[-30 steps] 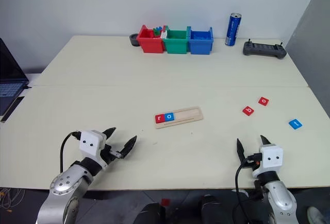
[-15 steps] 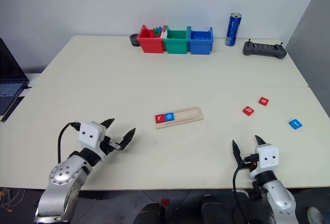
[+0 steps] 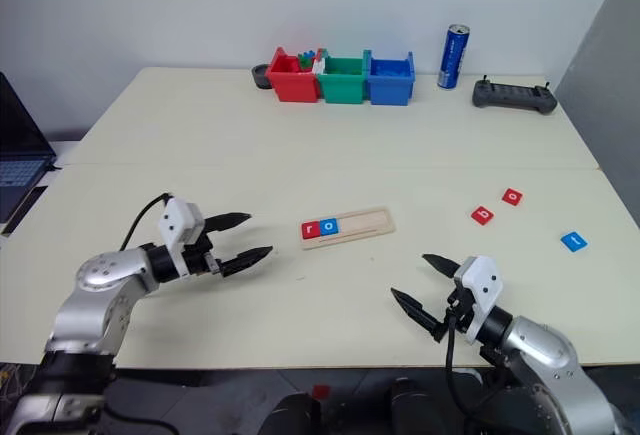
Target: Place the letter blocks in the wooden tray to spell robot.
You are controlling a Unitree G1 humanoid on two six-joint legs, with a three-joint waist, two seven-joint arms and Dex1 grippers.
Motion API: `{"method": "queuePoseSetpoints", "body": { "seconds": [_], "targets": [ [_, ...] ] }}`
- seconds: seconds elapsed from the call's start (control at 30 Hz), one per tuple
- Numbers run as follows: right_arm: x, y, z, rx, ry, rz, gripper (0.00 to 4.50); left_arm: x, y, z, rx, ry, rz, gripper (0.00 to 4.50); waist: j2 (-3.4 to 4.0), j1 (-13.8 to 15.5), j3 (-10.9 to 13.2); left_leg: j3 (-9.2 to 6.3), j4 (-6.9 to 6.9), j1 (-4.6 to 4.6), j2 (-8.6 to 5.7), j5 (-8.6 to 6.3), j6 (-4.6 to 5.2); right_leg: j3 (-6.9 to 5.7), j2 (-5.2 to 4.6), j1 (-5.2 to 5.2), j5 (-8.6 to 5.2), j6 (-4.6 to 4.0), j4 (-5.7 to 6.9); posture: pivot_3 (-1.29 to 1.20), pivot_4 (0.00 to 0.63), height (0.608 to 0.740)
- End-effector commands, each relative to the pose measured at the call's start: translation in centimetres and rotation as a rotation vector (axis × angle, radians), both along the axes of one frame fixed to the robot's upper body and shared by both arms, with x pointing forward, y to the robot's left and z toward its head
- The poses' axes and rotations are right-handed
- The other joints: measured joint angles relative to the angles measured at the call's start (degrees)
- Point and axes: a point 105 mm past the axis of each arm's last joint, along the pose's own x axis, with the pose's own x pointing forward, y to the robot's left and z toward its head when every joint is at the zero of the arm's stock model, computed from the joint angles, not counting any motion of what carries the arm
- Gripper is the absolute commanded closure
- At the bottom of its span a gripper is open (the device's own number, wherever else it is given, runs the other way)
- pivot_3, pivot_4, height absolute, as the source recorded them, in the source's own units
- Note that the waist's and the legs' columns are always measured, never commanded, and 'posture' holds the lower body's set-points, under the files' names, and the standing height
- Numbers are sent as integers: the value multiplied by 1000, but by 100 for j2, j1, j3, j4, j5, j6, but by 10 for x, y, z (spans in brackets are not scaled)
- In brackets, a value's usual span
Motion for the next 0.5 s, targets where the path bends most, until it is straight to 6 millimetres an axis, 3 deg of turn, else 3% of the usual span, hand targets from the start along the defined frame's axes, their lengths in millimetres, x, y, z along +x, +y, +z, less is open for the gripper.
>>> {"method": "queuePoseSetpoints", "body": {
  "seconds": [0.03,0.5],
  "targets": [
    [-15,17,13,0,14,147,21,7,-5,1,48,6,-95,0,-3,2,0,-3,0,-1,0,0,0,-2,1,0,0,0,0,0,150,740],
    [-20,27,16,-24,10,196,21,43,-37,0,95,-34,-191,0,-8,8,3,-8,5,-14,-2,-1,1,-6,0,-6,1,-1,0,0,150,740]
  ]
}}
